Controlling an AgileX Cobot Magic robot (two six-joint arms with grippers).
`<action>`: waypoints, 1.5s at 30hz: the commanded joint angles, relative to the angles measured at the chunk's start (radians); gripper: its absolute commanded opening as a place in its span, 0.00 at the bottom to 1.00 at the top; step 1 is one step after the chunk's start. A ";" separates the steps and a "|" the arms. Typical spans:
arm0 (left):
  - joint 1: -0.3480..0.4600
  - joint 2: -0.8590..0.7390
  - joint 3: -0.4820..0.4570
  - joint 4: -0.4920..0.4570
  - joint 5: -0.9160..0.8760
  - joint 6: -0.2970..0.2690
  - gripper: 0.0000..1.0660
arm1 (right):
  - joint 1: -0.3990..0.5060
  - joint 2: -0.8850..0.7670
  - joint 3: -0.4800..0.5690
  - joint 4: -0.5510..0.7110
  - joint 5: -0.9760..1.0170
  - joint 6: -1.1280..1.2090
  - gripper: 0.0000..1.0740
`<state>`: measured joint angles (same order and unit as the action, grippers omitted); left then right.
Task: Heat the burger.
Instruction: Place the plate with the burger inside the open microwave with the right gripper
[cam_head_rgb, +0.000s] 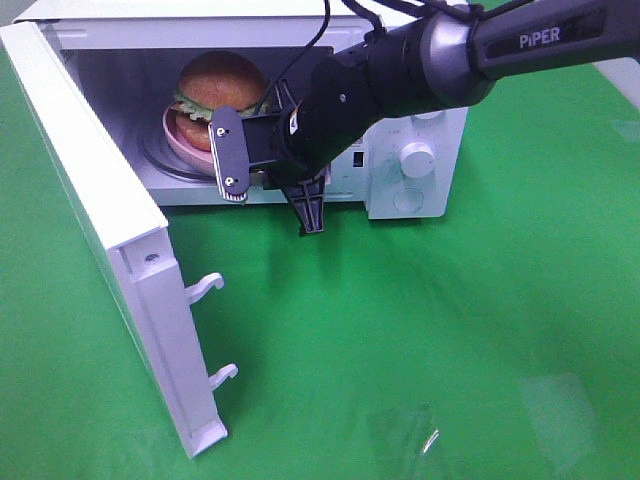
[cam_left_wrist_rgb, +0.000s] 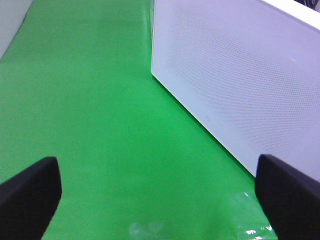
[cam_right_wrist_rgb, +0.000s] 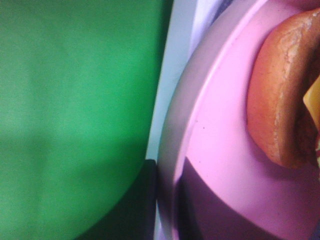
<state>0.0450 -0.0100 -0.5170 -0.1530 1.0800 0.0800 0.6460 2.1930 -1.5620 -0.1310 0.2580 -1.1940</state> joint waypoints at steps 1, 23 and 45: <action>-0.003 -0.011 0.002 -0.004 -0.013 0.002 0.94 | -0.003 -0.002 -0.043 -0.038 -0.041 0.042 0.03; -0.003 -0.011 0.002 -0.004 -0.013 0.002 0.94 | -0.003 0.115 -0.243 -0.150 0.041 0.231 0.05; -0.003 -0.011 0.002 -0.004 -0.013 0.002 0.94 | -0.002 0.151 -0.286 -0.202 0.041 0.293 0.16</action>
<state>0.0450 -0.0100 -0.5170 -0.1530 1.0800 0.0800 0.6460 2.3520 -1.8340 -0.3280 0.3330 -0.9090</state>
